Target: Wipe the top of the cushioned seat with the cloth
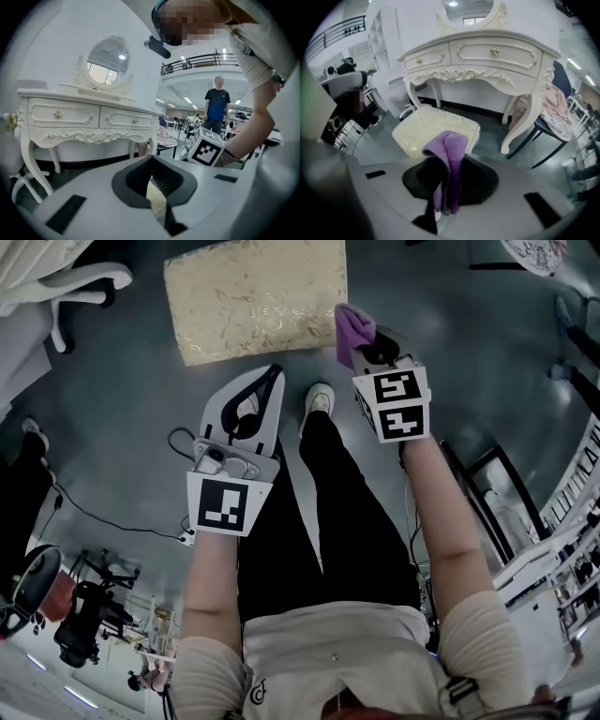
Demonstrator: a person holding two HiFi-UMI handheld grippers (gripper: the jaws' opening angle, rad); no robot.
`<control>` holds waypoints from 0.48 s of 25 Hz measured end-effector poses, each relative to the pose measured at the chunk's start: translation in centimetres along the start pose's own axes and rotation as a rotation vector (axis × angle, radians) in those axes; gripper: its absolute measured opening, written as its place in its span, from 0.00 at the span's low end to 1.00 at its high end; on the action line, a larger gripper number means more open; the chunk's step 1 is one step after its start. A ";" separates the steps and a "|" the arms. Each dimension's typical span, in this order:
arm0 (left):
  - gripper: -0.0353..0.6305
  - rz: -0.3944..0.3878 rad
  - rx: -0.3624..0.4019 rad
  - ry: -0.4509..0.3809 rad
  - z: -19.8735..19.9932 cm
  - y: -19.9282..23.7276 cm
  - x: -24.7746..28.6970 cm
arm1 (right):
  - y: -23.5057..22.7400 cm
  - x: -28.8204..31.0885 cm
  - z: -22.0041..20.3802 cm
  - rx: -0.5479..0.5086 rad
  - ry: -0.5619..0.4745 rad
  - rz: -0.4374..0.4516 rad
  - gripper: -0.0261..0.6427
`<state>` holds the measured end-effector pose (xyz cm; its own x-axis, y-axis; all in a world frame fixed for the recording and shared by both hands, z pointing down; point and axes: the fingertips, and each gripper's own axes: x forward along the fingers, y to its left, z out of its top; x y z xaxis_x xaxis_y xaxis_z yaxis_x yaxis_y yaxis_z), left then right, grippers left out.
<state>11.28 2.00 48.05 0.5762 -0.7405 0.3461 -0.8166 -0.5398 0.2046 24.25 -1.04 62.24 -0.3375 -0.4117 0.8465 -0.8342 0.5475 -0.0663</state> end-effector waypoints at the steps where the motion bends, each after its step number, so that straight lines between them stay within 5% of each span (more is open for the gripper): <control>1: 0.07 0.000 0.014 -0.009 1.0 0.3 -0.5 | 0.4 -1.2 1.1 0.004 -0.026 -0.002 0.16; 12: 0.07 0.057 0.098 -0.143 17.0 4.4 -7.7 | 6.4 -17.1 17.4 0.064 -0.376 0.025 0.17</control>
<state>3.90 -1.51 30.70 0.5340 -0.8166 0.2189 -0.8447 -0.5266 0.0960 17.10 -3.14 38.17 -0.4847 -0.6435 0.5924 -0.8450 0.5194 -0.1272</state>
